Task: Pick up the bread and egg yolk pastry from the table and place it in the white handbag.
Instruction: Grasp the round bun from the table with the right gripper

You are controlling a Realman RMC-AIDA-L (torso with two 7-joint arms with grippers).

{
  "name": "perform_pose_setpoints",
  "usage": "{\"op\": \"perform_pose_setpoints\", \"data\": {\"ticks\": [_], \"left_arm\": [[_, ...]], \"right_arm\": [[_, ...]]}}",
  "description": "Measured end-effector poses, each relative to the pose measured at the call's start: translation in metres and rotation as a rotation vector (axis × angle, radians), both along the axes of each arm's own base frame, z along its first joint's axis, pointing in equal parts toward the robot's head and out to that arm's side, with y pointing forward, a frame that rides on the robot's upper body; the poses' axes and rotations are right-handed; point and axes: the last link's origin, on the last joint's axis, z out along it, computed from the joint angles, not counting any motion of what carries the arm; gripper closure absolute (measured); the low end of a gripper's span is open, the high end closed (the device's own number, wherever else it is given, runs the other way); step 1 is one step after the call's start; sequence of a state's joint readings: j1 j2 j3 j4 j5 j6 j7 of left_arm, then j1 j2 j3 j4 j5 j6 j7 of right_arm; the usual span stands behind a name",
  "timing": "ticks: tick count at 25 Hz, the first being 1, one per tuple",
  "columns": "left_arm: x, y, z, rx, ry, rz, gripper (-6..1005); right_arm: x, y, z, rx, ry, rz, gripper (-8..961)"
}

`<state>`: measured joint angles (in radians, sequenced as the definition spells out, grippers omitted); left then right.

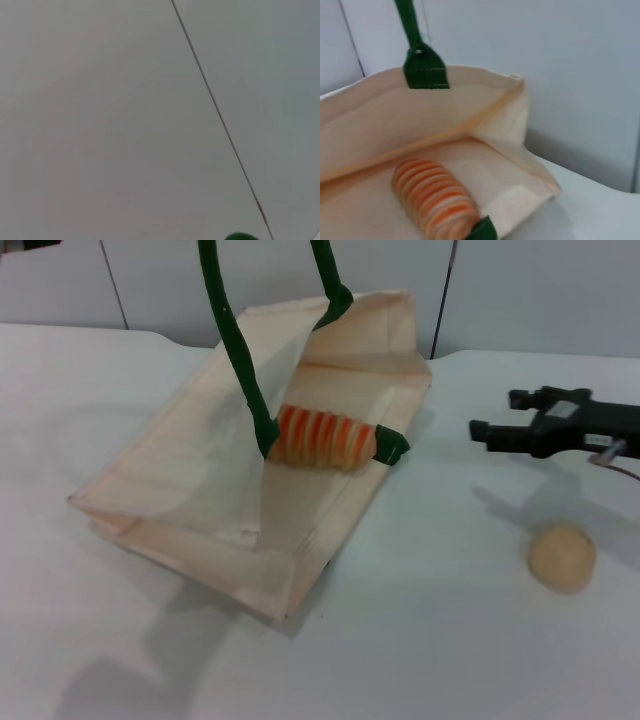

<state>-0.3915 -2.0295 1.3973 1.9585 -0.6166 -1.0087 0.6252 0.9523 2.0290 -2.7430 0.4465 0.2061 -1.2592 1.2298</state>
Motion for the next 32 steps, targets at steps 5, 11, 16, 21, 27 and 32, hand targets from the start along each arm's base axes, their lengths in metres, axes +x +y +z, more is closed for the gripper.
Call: {"op": "perform_pose_setpoints", "data": {"ticks": [5, 11, 16, 21, 27, 32], "left_arm": [[0.000, 0.001, 0.000, -0.001, 0.000, 0.000, 893], [-0.003, 0.003, -0.001, -0.001, -0.001, 0.011, 893], [-0.005, 0.004, -0.001, 0.002, 0.005, 0.018, 893], [-0.006, 0.005, -0.003, -0.002, 0.007, 0.022, 893], [-0.006, 0.007, -0.005, -0.008, 0.008, 0.022, 894], [-0.006, 0.007, -0.004, -0.007, 0.008, 0.022, 894]], "right_arm": [[0.008, -0.009, 0.025, -0.014, 0.002, -0.022, 70], [0.020, -0.022, 0.026, -0.135, -0.081, -0.097, 70], [0.024, -0.031, 0.024, -0.206, -0.117, -0.131, 70], [0.024, -0.036, 0.034, -0.229, -0.117, -0.132, 71], [0.024, -0.042, 0.037, -0.260, -0.121, -0.138, 71], [0.028, -0.044, 0.037, -0.262, -0.131, -0.149, 72]]}}
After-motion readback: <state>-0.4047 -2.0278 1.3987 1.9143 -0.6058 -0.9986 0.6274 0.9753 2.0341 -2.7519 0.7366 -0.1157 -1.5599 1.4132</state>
